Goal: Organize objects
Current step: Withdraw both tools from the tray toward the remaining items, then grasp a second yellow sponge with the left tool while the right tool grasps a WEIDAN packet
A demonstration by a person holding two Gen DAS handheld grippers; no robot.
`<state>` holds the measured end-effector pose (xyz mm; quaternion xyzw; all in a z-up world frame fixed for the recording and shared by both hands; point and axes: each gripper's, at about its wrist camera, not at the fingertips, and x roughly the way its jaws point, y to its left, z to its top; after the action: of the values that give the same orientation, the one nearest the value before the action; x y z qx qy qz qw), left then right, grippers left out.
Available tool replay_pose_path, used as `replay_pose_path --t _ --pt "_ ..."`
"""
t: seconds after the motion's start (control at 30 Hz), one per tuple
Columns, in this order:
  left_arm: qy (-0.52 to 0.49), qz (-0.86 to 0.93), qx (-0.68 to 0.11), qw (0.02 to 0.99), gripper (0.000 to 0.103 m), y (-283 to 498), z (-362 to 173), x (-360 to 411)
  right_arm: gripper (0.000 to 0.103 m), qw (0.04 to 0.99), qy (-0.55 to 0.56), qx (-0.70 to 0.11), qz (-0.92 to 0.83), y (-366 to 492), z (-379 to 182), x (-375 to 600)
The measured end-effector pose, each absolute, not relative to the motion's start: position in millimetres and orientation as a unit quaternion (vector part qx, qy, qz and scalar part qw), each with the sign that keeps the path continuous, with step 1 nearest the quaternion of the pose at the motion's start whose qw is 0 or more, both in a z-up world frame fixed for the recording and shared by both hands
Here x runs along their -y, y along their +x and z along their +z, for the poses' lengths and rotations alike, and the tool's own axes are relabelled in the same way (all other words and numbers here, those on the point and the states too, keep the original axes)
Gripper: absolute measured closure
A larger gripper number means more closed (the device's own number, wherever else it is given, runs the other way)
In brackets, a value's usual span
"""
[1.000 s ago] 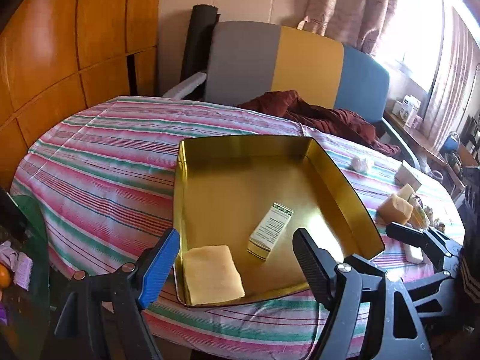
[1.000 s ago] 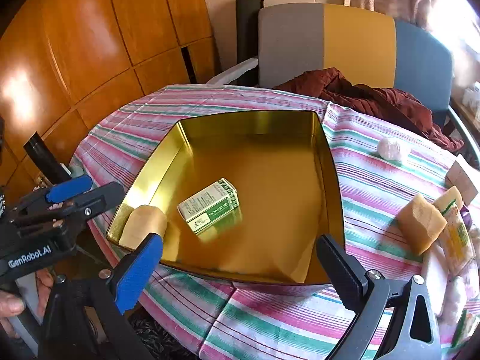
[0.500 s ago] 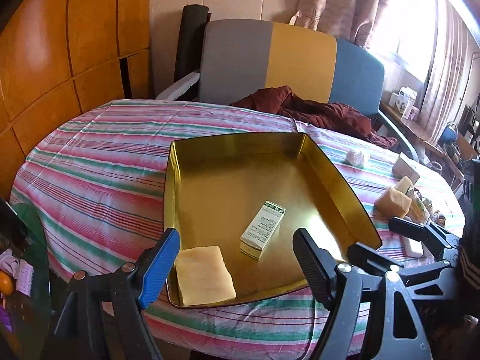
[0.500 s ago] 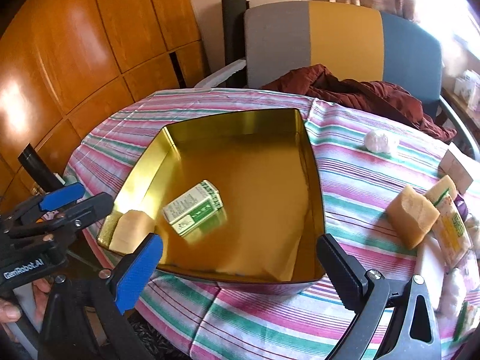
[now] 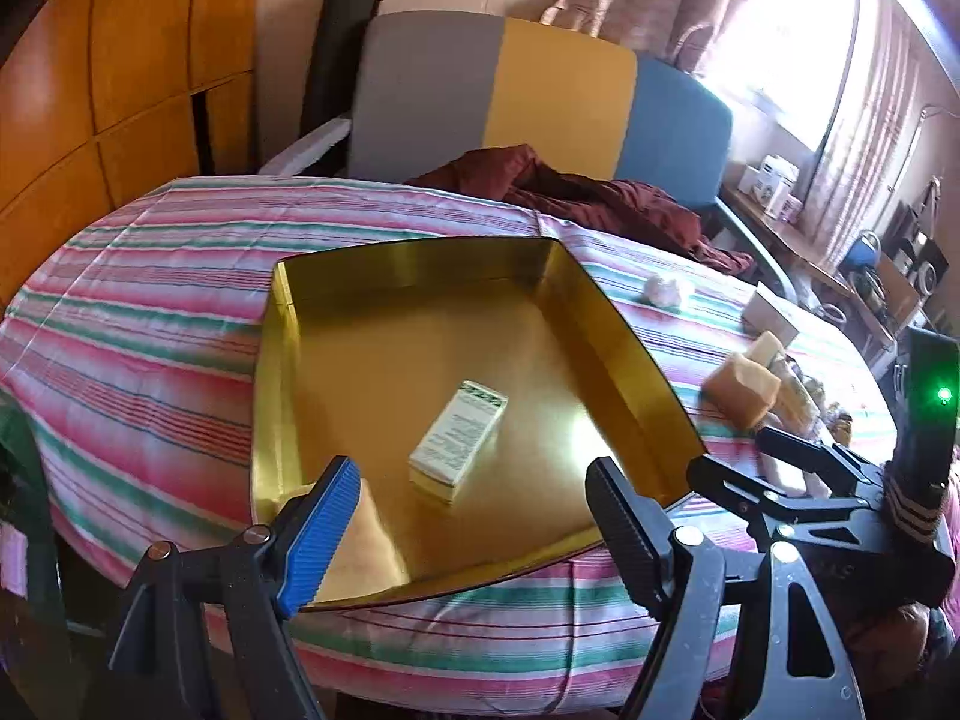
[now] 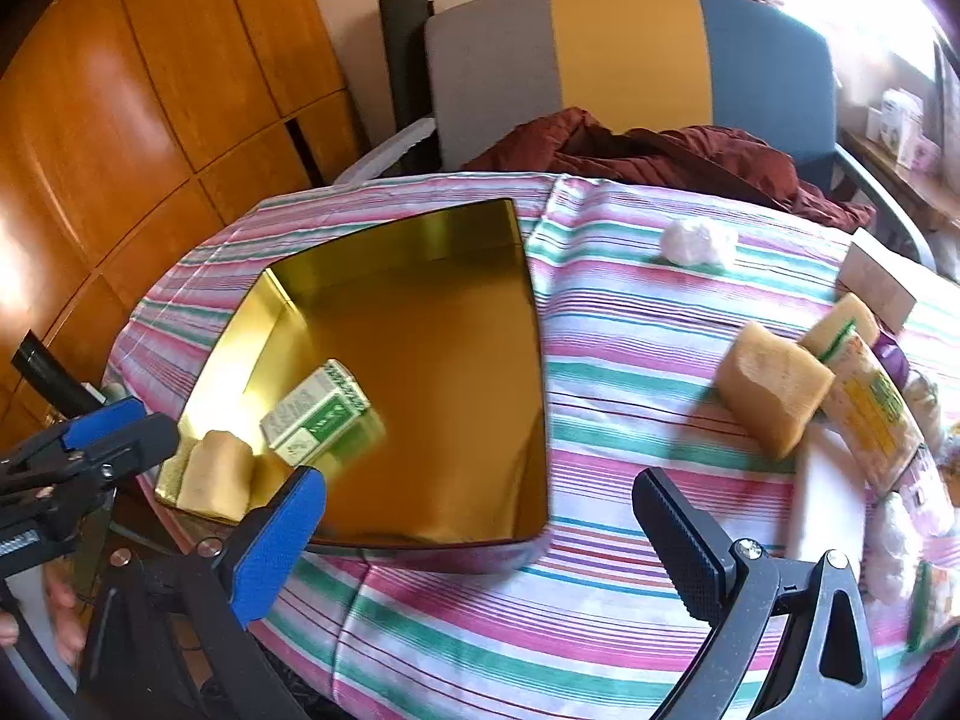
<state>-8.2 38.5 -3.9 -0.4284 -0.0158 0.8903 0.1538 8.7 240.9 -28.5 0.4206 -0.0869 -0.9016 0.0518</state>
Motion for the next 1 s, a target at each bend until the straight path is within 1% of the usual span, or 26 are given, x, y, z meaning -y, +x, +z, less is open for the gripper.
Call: replay_pose_path --t 0.2,0.37,0.47,0.5,0.57,0.6,0.67,0.77,0.87,0.93,1.0 --pt "-0.423 0.883 0.003 0.202 0.024 -10 3 -64 0.000 0.013 0.419 0.089 -0.903 17 -28 -281" --pt "-0.423 0.872 -0.026 0.246 0.024 -11 5 -95 0.000 -0.041 0.427 0.057 -0.902 23 -28 -338" --pt "-0.421 0.863 -0.036 0.276 0.024 -12 6 -114 0.001 -0.066 0.434 0.017 -0.898 22 -29 -365" --pt "-0.421 0.861 -0.037 0.284 0.024 -13 6 -120 0.002 -0.071 0.440 0.000 -0.895 19 -31 -374" --pt "-0.422 0.856 -0.041 0.298 0.024 -15 6 -132 0.009 -0.077 0.451 -0.025 -0.889 13 -36 -389" --pt "-0.422 0.854 -0.044 0.303 0.024 -16 6 -137 0.010 -0.078 0.456 -0.036 -0.886 9 -39 -395" --pt "-0.421 0.850 -0.050 0.313 0.024 -17 7 -147 0.015 -0.084 0.466 -0.056 -0.879 1 -46 -406" --pt "-0.424 0.843 -0.058 0.325 0.024 -18 6 -160 0.018 -0.086 0.474 -0.078 -0.873 -10 -55 -415" --pt "-0.429 0.837 -0.065 0.335 0.024 -21 3 -174 0.022 -0.084 0.481 -0.082 -0.869 -18 -65 -421" --pt "-0.430 0.833 -0.069 0.341 0.024 -22 3 -183 0.023 -0.078 0.483 -0.085 -0.868 -21 -69 -421" --pt "-0.433 0.827 -0.070 0.353 0.024 -24 2 -194 0.027 -0.074 0.483 -0.086 -0.868 -25 -74 -422"
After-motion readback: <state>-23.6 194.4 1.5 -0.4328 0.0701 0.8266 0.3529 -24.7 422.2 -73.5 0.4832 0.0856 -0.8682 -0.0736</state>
